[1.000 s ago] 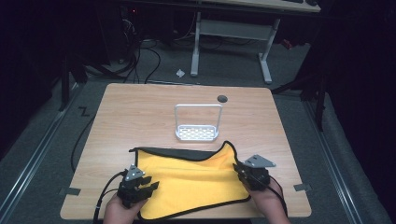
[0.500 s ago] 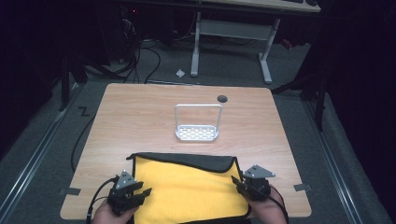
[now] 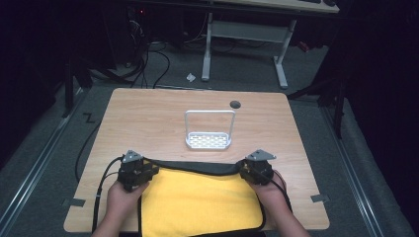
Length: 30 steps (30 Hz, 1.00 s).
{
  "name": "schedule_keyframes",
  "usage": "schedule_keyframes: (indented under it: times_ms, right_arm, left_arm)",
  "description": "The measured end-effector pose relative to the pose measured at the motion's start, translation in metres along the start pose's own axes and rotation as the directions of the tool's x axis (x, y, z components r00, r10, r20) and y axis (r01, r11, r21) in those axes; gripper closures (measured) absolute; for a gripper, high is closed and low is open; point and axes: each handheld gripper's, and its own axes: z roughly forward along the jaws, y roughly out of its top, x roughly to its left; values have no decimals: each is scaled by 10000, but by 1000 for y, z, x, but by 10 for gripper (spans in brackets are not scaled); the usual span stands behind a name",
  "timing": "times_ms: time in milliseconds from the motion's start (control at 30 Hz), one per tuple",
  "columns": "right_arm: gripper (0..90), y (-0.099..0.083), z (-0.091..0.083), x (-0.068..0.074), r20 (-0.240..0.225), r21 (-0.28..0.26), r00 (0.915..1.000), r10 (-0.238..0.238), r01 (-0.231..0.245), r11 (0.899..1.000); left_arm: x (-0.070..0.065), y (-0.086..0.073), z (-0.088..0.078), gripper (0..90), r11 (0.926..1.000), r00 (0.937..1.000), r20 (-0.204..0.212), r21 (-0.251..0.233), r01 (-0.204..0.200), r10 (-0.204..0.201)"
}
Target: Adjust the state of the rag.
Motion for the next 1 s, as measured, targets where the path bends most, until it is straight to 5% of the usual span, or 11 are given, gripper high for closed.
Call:
schedule_keyframes:
  times_ms: [267,367,467,600,667,733,833,1000]
  right_arm:
    - [552,23,24,-33,456,33,9972,595,-597,9982]
    - [564,24,12,-37,414,-346,9963,757,-743,9966]
    - [631,17,-1,-26,62,-578,9995,298,-294,9979]
    - [712,3,9,-10,-504,114,9986,-160,166,9998]
    - [712,-5,18,-6,-489,582,9985,-266,294,9979]
    - [715,-9,20,-10,-516,589,9987,20,10,9983]
    - [701,-12,16,-23,127,743,9996,251,-260,9969]
    - [665,-22,9,-48,610,714,9934,975,-1018,9922]
  left_arm:
    - [21,19,11,602,9964,9962,-303,-271,808,-816]
    - [10,13,2,576,9985,9987,-173,-259,473,-478]
    - [-5,-6,-5,575,9999,9997,-184,51,-151,152]
    - [-12,-28,-6,593,9984,9981,-356,277,-488,497]
    - [-9,-26,-4,593,9996,9996,-213,205,-188,193]
    - [-7,-21,2,602,9998,9998,-142,134,-117,119]
    - [-10,-10,17,602,9999,9999,157,151,-19,17]
    - [-22,2,32,574,9990,9985,461,341,-303,287]
